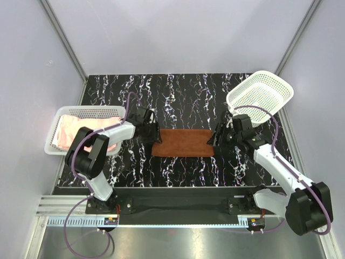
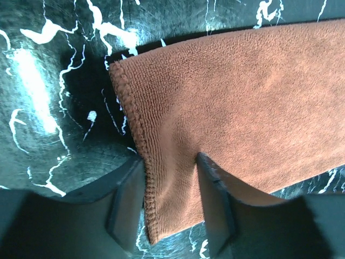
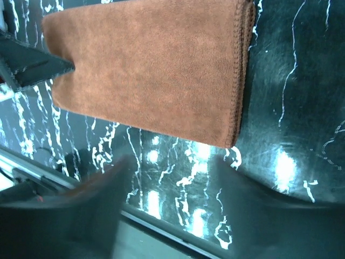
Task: Fold and stack the towels
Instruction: Neatly place the folded towel into the bin
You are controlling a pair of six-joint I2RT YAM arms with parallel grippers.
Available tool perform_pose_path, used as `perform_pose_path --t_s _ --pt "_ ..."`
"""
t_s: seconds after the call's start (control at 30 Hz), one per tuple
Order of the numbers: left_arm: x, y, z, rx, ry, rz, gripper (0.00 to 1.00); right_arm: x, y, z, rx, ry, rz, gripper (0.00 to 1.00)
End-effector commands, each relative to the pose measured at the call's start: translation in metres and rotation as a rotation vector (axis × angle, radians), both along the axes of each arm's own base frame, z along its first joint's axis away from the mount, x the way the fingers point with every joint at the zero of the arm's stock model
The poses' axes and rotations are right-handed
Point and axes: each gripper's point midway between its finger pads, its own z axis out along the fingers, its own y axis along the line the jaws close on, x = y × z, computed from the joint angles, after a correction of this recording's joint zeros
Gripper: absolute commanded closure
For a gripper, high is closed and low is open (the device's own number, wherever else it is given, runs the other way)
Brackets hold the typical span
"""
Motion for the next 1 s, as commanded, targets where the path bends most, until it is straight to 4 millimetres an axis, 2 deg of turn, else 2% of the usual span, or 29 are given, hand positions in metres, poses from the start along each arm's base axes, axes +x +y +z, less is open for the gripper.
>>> perform_pose_path --t_s 0.0,0.03,0.1,0.13,0.23,0.33,0.4,0.67,0.7,0.83,0.9,0.93,0.97 --pt "-0.016 0.009 -0.027 0.060 0.094 0.051 0.57 0.000 0.004 0.031 0.027 -0.076 0.030 0.22" --pt "-0.016 0.009 -0.028 0.061 0.098 0.061 0.62 -0.002 0.001 0.033 0.018 -0.075 0.025 0.00" --pt "-0.014 0.009 -0.027 0.062 0.097 0.068 0.71 -0.003 -0.001 0.044 0.019 -0.100 0.019 0.00" --pt "-0.014 0.009 -0.027 0.062 0.097 0.070 0.83 -0.004 -0.002 0.046 0.014 -0.103 0.015 0.00" --pt "-0.012 0.006 -0.021 0.059 0.092 0.052 1.00 -0.007 -0.002 0.057 0.031 -0.121 0.013 0.00" --pt "-0.009 0.005 -0.009 0.065 0.060 0.024 1.00 -0.010 -0.002 0.066 0.041 -0.137 0.017 0.00" --pt "-0.010 0.011 -0.003 0.098 0.052 0.029 1.00 -0.012 -0.003 0.073 0.045 -0.154 0.018 0.00" --pt "-0.010 0.037 0.054 0.216 -0.030 -0.006 1.00 -0.013 -0.007 0.091 0.044 -0.199 0.003 0.00" --pt "-0.005 0.040 0.064 0.236 -0.057 -0.003 1.00 -0.012 -0.007 0.093 0.041 -0.206 0.005 0.00" --pt "-0.008 0.059 0.088 0.332 -0.076 -0.020 1.00 -0.011 -0.008 0.095 0.033 -0.210 0.003 0.00" --pt "-0.002 0.070 0.101 0.385 -0.105 -0.003 1.00 -0.010 -0.008 0.095 0.033 -0.210 0.003 0.00" --pt "-0.008 0.078 0.102 0.428 -0.083 -0.006 1.00 -0.010 -0.008 0.095 0.034 -0.210 0.006 0.00" --pt "-0.005 0.089 0.109 0.485 -0.102 0.014 1.00 -0.010 -0.008 0.095 0.035 -0.212 0.006 0.00"
